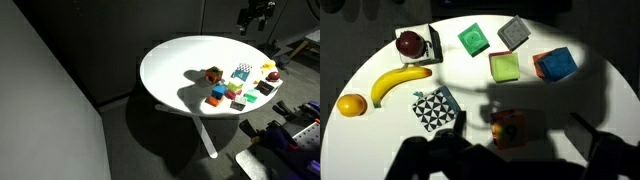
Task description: Pick up the block with six on it and put it on the table
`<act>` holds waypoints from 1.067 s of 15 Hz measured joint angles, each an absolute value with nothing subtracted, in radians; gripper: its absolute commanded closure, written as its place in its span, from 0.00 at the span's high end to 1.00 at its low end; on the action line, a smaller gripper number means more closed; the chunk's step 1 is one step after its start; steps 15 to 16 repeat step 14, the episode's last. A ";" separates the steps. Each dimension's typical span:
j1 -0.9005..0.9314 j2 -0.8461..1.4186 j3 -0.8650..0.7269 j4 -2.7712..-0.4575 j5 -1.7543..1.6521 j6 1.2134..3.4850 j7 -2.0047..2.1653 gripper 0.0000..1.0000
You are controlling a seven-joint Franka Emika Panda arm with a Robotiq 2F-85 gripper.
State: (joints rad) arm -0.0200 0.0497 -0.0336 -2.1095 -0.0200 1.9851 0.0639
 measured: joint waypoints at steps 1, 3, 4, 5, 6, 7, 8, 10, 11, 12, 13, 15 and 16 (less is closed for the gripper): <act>-0.020 0.034 -0.032 -2.117 -0.020 1.985 0.064 1.00; -0.020 0.003 -0.030 -2.135 -0.020 1.988 0.064 1.00; -0.020 -0.013 -0.030 -2.145 -0.020 1.991 0.064 1.00; -0.020 -0.029 -0.029 -2.155 -0.020 1.998 0.064 1.00; -0.020 -0.044 -0.029 -2.166 -0.020 2.007 0.064 1.00; -0.020 -0.052 -0.029 -2.171 -0.020 2.009 0.064 1.00; -0.020 -0.051 -0.029 -2.171 -0.020 2.008 0.064 1.00; -0.020 -0.044 -0.029 -2.171 -0.020 2.009 0.064 1.00; -0.020 -0.041 -0.029 -2.171 -0.020 2.009 0.064 1.00; -0.020 -0.041 -0.029 -2.171 -0.020 2.009 0.064 1.00; -0.020 -0.041 -0.029 -2.171 -0.020 2.009 0.064 1.00; -0.020 -0.040 -0.029 -2.171 -0.020 2.009 0.064 1.00; -0.020 -0.040 -0.029 -2.171 -0.020 2.009 0.064 1.00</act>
